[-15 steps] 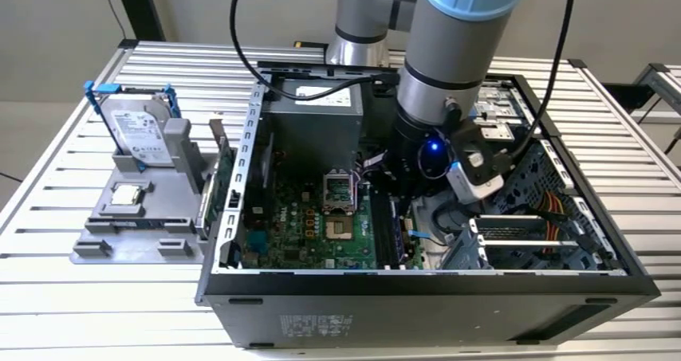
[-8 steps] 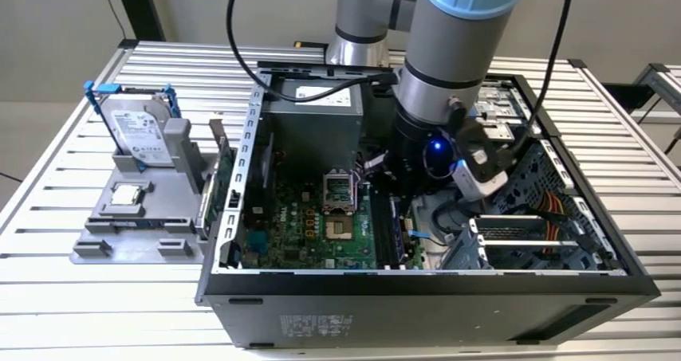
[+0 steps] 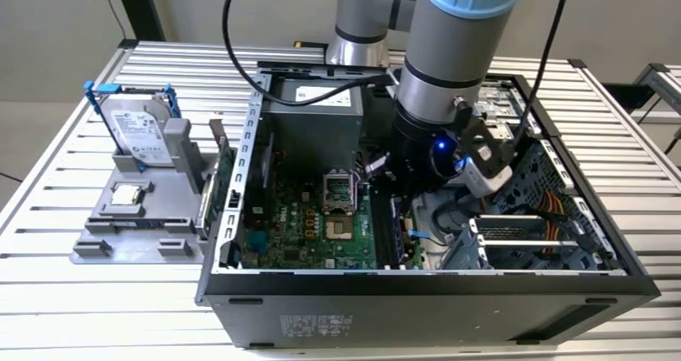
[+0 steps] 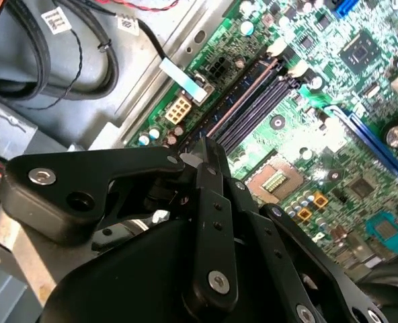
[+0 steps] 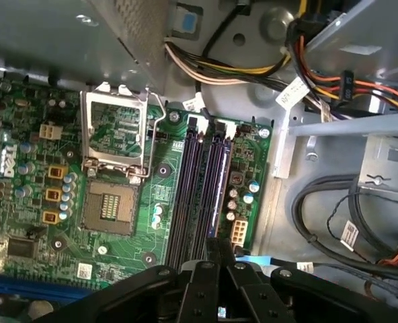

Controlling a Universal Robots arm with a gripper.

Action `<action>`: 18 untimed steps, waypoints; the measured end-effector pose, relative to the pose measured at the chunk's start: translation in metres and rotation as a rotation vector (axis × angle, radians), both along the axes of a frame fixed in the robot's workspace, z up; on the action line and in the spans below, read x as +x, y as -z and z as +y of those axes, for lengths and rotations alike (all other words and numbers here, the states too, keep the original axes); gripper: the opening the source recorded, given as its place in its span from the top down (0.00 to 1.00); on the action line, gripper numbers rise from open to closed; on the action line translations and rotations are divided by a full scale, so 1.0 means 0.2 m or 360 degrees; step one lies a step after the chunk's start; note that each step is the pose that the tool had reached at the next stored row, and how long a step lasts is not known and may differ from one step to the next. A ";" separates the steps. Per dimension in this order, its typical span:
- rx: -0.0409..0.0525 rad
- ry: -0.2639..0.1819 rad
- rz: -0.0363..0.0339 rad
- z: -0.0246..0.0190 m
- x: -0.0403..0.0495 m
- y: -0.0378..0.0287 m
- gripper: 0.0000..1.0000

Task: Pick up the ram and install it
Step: 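Press down the ram until it locks into place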

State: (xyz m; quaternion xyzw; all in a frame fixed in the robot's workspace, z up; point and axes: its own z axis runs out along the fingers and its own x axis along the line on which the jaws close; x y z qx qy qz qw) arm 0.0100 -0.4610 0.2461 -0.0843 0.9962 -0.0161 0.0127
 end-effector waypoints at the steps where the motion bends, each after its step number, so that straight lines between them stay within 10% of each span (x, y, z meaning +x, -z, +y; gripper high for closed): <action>1: 0.0000 -0.0024 0.0000 0.000 0.000 0.000 1.00; 18: 0.0031 -0.0342 0.0002 0.000 -0.001 0.002 1.00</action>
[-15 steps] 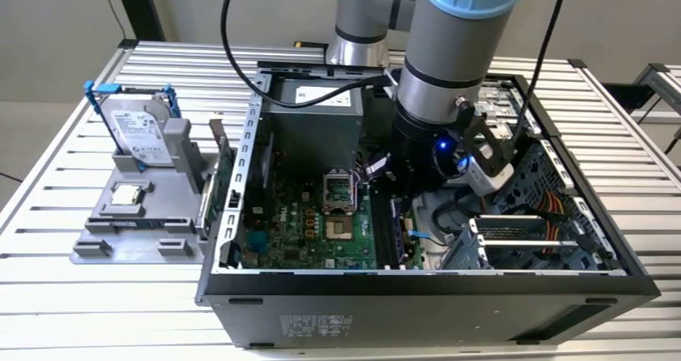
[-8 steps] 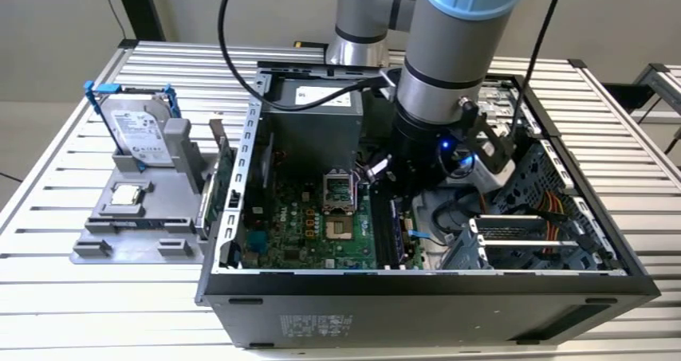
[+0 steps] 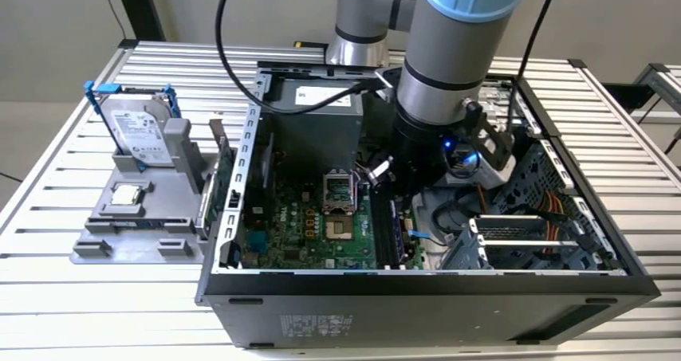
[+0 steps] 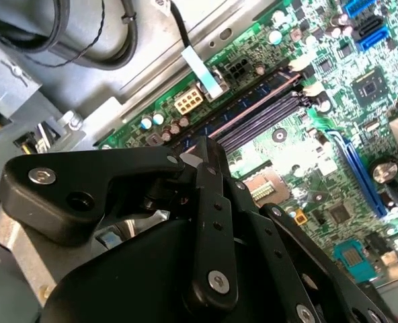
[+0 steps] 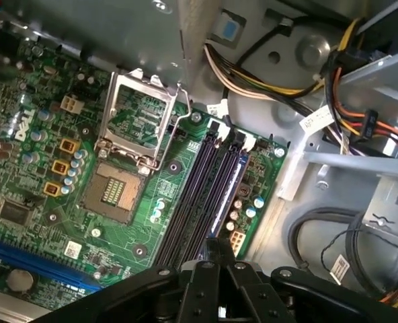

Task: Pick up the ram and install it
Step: 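Press down the ram until it locks into place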

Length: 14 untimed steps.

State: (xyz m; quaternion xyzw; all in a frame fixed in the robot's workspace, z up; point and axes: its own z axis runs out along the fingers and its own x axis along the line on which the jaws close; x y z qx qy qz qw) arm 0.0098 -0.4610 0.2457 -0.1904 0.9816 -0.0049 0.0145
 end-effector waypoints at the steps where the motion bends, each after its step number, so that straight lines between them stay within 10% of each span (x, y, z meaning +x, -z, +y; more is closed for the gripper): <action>1: 0.0001 -0.0018 0.0000 0.000 0.000 0.000 1.00; 14: 0.0008 -0.0289 0.0000 0.000 -0.002 0.003 1.00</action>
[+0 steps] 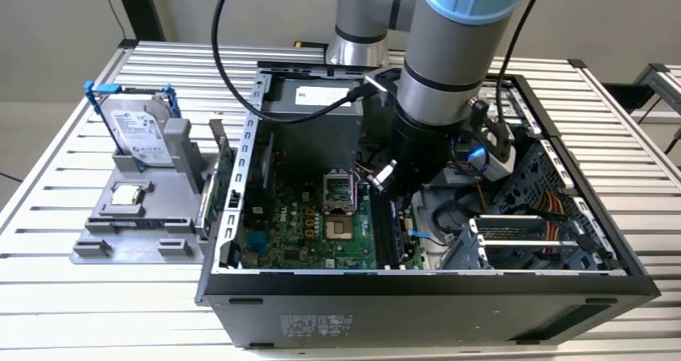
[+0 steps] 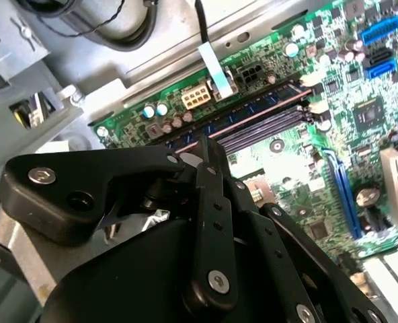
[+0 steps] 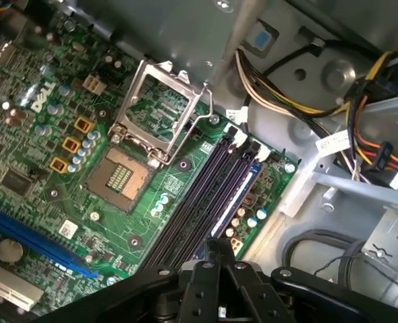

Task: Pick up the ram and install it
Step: 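Press down the ram until it locks into place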

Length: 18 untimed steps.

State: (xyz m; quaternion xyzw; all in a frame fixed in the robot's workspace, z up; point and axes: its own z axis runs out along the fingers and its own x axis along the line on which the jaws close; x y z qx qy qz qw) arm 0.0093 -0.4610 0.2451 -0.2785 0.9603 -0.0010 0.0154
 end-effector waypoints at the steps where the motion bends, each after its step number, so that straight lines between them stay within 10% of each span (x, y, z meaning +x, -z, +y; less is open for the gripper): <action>1: 0.0000 -0.0025 0.0000 0.000 0.000 0.000 1.00; 18: 0.0003 -0.0379 -0.0001 0.000 -0.001 0.002 1.00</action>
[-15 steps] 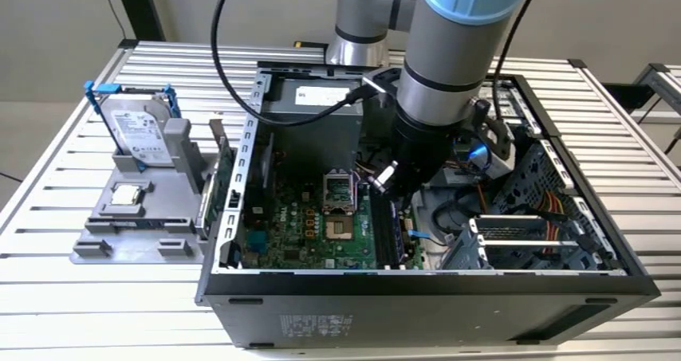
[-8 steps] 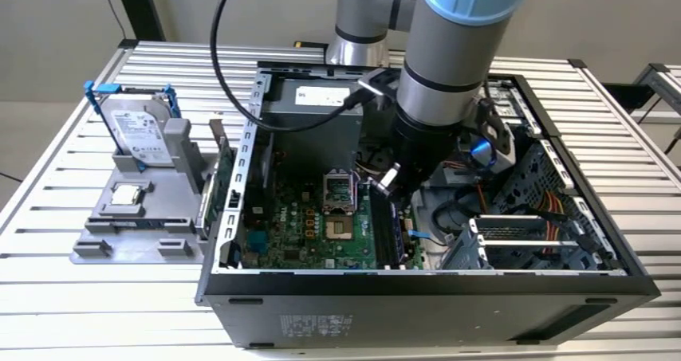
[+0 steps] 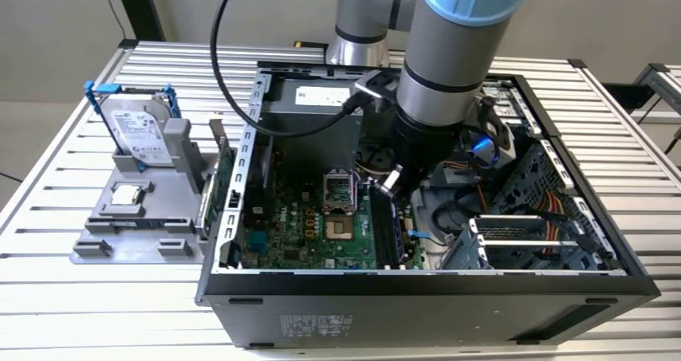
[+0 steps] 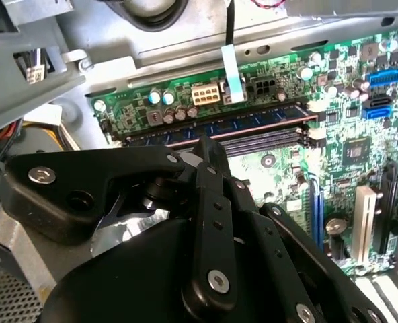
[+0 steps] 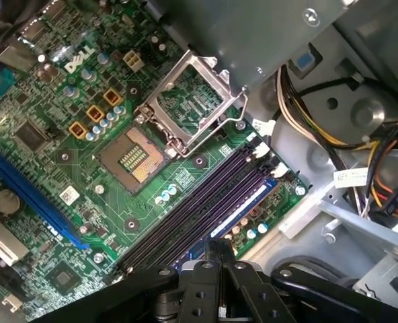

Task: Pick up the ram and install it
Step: 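Press down the ram until it locks into place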

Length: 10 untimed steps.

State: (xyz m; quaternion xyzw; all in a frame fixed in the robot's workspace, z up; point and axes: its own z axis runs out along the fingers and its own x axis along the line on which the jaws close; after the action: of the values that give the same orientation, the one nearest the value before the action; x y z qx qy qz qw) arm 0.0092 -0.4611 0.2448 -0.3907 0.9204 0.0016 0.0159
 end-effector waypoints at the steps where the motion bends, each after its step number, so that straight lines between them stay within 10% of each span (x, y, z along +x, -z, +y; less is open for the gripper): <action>1: 0.0002 -0.0010 0.0000 0.000 0.000 0.000 1.00; 10: 0.0013 -0.0097 0.0000 0.000 0.000 0.000 1.00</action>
State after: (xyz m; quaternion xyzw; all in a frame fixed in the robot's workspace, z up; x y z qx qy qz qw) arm 0.0091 -0.4610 0.2448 -0.4185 0.9080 0.0060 0.0175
